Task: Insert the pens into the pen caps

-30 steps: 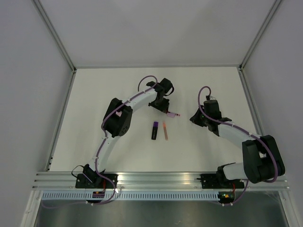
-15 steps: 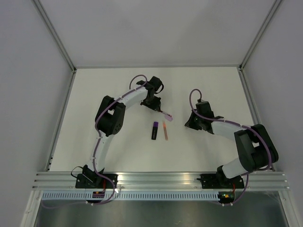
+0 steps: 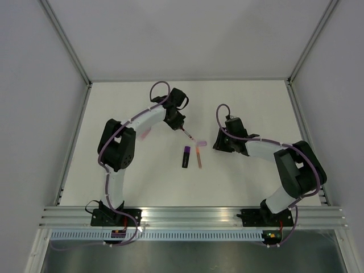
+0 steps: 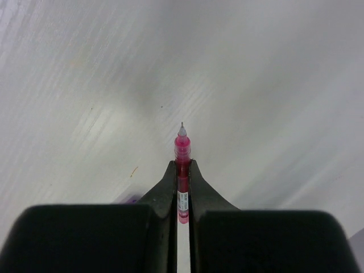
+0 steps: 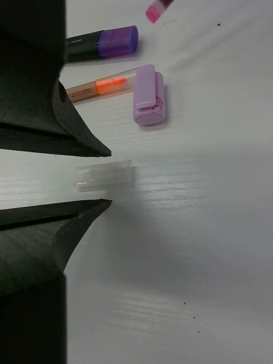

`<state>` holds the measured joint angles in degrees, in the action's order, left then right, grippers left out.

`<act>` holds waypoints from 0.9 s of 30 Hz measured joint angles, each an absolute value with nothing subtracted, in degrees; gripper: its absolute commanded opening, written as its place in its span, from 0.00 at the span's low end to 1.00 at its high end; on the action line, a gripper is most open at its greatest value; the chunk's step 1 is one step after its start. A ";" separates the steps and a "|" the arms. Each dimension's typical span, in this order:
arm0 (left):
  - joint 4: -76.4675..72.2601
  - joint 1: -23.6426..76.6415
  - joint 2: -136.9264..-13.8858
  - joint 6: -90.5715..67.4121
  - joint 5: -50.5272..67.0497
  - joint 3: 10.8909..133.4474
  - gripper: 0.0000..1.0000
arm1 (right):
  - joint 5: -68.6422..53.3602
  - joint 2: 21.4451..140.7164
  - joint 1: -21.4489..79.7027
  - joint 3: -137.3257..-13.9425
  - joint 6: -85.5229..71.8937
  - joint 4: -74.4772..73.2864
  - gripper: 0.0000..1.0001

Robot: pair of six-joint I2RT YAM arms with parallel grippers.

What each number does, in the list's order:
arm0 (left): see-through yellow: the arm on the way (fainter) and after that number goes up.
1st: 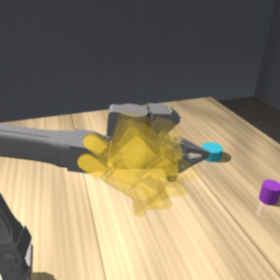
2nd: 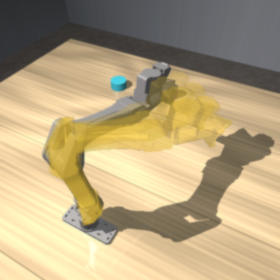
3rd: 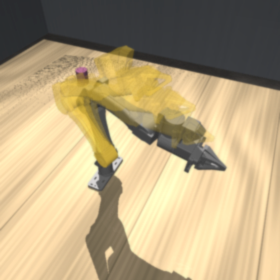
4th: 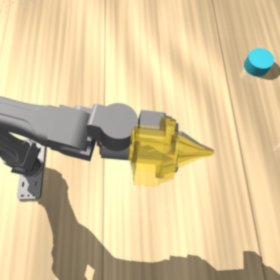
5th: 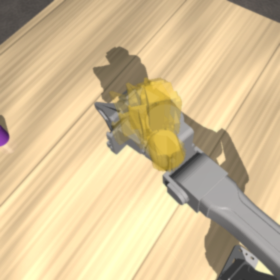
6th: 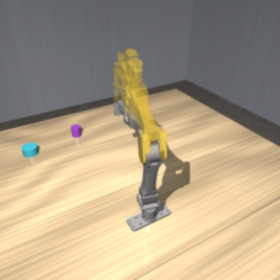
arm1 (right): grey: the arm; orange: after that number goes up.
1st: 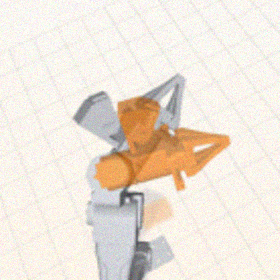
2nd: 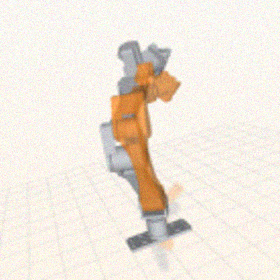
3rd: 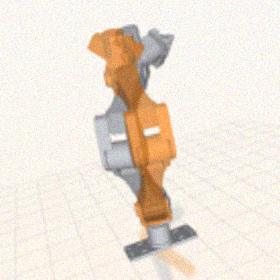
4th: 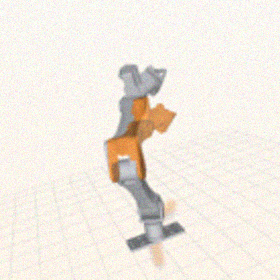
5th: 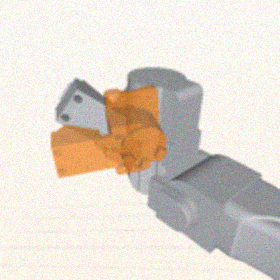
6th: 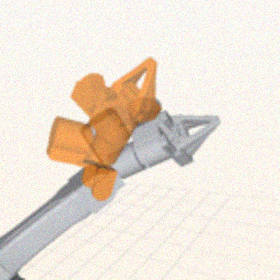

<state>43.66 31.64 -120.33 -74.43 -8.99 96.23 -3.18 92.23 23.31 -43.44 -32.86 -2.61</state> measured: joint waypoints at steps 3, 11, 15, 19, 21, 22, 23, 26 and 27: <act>40.84 31.64 -115.83 -70.35 -9.41 93.06 0.02 | -2.87 92.09 23.55 -43.64 -32.14 -2.57 0.47; 31.09 32.14 -104.25 -60.53 -5.06 79.64 0.02 | -3.11 86.15 23.55 -41.65 -28.93 -5.10 0.54; 26.48 33.12 -98.70 -56.36 -0.86 72.18 0.02 | -6.92 75.46 24.45 -38.81 -26.72 -3.86 0.59; 22.35 35.57 -93.38 -52.40 2.00 67.99 0.02 | -14.39 67.57 28.71 -38.30 -24.10 0.67 0.62; 20.51 36.86 -91.48 -51.13 3.31 67.13 0.02 | -16.45 66.70 31.14 -38.35 -22.98 2.07 0.63; 19.57 37.54 -90.65 -50.61 3.88 66.83 0.02 | -17.17 66.74 32.27 -38.35 -22.41 2.39 0.63; 18.61 38.20 -89.91 -50.11 4.67 66.46 0.02 | -17.45 66.94 33.36 -38.35 -22.00 2.42 0.64; 16.38 39.70 -88.66 -49.36 6.22 65.30 0.02 | -18.04 68.62 35.57 -38.44 -20.97 2.57 0.63; 15.79 40.16 -88.44 -49.21 6.50 64.88 0.02 | -18.11 69.52 36.16 -38.52 -20.75 2.57 0.61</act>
